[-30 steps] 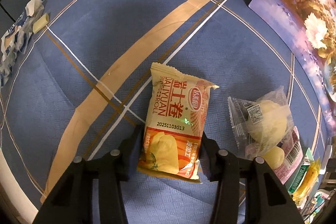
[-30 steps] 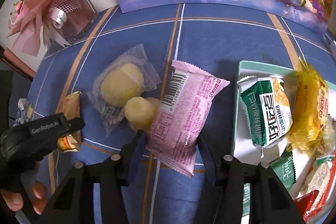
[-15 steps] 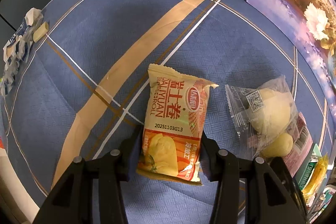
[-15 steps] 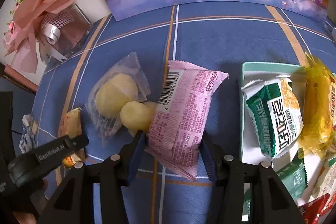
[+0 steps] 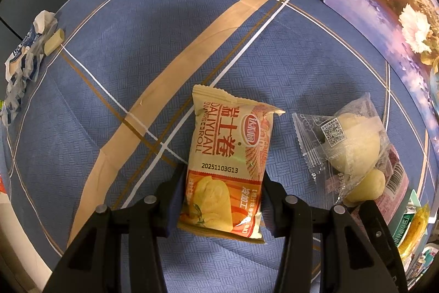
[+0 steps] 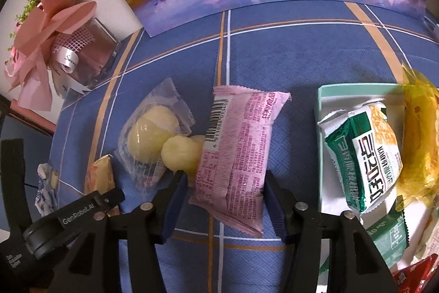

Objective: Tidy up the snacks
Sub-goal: 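Lift the roll packet and pink packet and carry both over the tray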

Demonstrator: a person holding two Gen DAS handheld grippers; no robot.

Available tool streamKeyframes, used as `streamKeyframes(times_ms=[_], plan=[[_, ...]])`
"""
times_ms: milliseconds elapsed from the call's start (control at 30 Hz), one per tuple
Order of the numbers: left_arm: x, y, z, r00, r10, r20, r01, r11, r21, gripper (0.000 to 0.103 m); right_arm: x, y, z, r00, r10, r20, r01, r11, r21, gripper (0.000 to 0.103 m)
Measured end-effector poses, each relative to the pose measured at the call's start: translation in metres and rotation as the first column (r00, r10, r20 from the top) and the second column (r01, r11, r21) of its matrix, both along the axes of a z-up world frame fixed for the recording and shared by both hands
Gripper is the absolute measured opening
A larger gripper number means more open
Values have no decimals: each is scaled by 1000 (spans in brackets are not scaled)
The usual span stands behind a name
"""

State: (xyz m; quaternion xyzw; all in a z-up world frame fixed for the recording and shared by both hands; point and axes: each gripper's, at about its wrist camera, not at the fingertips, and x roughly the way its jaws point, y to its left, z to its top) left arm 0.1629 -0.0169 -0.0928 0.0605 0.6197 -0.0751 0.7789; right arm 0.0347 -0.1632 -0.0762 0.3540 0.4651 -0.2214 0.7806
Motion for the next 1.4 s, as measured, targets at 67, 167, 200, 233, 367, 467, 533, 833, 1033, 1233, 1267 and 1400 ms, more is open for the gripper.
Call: streamKeyframes(times_ms=[67, 167, 200, 233, 367, 467, 533, 833, 1033, 1233, 1267, 1400], plan=[[1, 1, -1, 1000, 0, 2, 0, 1000, 2, 46, -2, 0, 0, 1000, 0, -4, 0, 1000, 0, 52], [0, 2, 1, 1000, 2, 5, -2, 1000, 1, 41, 0, -2, -1, 1000, -16, -11, 16, 1000, 4, 47], [0, 2, 1, 1000, 2, 5, -2, 1000, 0, 41, -2, -4, -1, 1000, -21, -12, 21, 1000, 9, 46], [-1, 2, 1, 1000, 1, 4, -1, 1000, -2, 40, -4, -5, 0, 1000, -25, -12, 25, 1000, 14, 45], [-3, 4, 4, 1000, 6, -4, -6, 1000, -11, 40, -8, -7, 1, 999, -34, -20, 35, 999, 19, 44], [-7, 6, 6, 1000, 3, -17, -4, 1000, -26, 39, -14, -8, 5, 999, -39, -21, 39, 999, 25, 43], [-11, 7, 9, 1000, -1, -22, 0, 999, -37, 39, -19, -7, 10, 999, -39, -13, 39, 999, 29, 43], [-35, 13, 33, 1000, -27, -9, 26, 997, -71, 39, -44, 1, 37, 999, -44, -4, 44, 999, -4, 42], [-57, 9, 53, 997, -73, -3, 72, 990, -125, 39, -66, 4, 51, 998, -70, -6, 70, 998, -4, 42], [-81, -8, 77, 989, -142, 44, 147, 976, -158, 39, -89, 6, 75, 995, -95, 21, 96, 995, -29, 42], [-83, -10, 80, 987, -151, 50, 157, 974, -163, 39, -93, 6, 78, 995, -98, 24, 98, 995, -32, 42], [-96, -21, 91, 980, -189, 69, 198, 963, -182, 39, -108, 5, 90, 993, -117, 24, 118, 992, -51, 43]])
